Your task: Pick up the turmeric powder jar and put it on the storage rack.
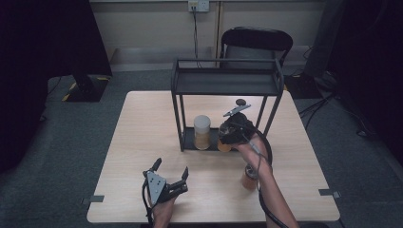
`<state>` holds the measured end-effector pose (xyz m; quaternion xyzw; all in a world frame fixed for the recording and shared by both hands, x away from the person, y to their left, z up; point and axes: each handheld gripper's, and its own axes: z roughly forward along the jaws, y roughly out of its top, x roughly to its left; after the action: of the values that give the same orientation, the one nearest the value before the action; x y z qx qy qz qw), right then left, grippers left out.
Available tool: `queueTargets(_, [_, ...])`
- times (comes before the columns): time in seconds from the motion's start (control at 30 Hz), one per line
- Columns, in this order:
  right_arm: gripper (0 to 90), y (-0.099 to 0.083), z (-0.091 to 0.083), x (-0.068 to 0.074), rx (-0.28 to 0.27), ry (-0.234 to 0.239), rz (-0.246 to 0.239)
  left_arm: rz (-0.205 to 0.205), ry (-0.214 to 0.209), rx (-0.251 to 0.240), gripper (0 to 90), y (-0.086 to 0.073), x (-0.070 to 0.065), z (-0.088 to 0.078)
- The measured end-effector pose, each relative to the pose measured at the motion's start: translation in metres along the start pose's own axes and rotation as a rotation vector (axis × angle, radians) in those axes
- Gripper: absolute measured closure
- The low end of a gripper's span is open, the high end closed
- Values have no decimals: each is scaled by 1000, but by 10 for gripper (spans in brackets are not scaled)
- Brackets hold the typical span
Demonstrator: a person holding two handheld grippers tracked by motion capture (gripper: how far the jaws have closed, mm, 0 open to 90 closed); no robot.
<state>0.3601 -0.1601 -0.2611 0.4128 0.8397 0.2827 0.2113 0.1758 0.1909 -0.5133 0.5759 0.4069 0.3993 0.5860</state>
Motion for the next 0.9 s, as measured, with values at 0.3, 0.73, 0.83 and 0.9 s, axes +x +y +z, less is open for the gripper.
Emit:
queueTargets(0.3, [340,8,11,3,1,-36,15,1,1,0,4,0,0,0])
queueTargets(0.73, [340,15,24,4,9,-50,25,-1,1,-3,4,-1,0,0])
queueTargets(0.83, [340,18,28,3,17,-47,30,-1,1,-4,4,-1,0,0])
queueTargets(0.9, [340,19,30,3,21,-50,32,0,0,-3,4,-1,0,0])
